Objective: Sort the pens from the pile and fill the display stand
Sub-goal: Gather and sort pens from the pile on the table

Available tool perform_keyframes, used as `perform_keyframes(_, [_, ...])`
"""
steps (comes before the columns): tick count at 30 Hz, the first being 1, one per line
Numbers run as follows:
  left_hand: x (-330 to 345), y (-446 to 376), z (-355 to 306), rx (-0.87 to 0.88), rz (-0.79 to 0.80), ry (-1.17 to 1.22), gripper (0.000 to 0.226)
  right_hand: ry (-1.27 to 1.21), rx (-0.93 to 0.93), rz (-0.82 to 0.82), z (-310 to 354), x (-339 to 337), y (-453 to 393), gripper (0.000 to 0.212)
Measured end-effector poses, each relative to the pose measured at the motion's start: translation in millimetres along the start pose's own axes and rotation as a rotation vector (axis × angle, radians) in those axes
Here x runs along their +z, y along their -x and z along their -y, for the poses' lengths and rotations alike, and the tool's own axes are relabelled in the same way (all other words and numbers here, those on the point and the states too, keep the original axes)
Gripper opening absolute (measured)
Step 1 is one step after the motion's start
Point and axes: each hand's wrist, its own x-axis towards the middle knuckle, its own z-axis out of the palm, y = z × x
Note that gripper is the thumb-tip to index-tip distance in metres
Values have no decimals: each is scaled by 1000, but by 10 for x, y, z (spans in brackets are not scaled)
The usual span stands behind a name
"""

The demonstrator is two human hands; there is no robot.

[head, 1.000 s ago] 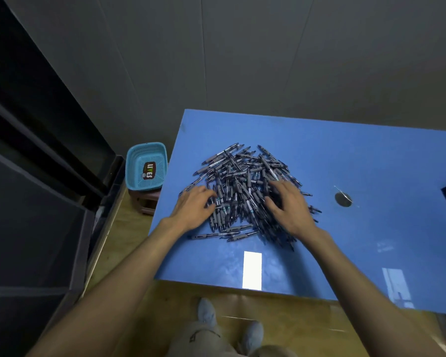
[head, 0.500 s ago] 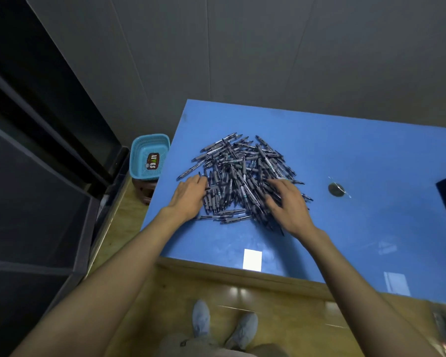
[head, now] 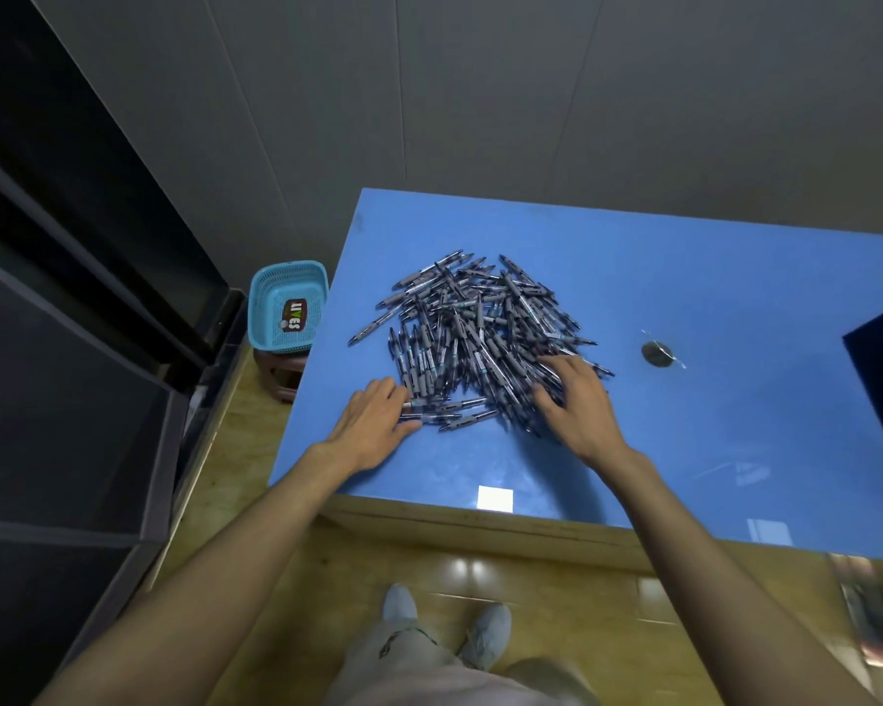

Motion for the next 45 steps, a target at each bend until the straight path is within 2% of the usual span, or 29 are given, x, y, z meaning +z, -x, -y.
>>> perform_keyframes(4, [21, 43, 2, 11, -7, -43, 32, -7, 16, 2, -37, -27, 11, 43])
perform_keyframes(8, [-32, 165, -17, -14, 38, 94, 16, -14, 37, -17, -64, -57, 20, 42])
perform_keyframes(12, [-75, 173, -155, -28, 7, 185, 13, -22, 38, -27, -58, -68, 57, 41])
perform_keyframes(20, [-89, -62, -711, -19, -72, 120, 28, -25, 58, -21, -113, -57, 147, 43])
perform_keyframes(25, [1, -103, -723, -13, -7, 86, 34, -29, 69, -37, -170, -102, 196, 41])
perform_keyframes(33, [80, 20, -549, 10, 42, 88, 30, -41, 76, -51, -237, -113, 231, 39])
perform_keyframes(45, [22, -90, -676, 86, -60, 19, 49, -31, 67, -43, -176, -104, 179, 40])
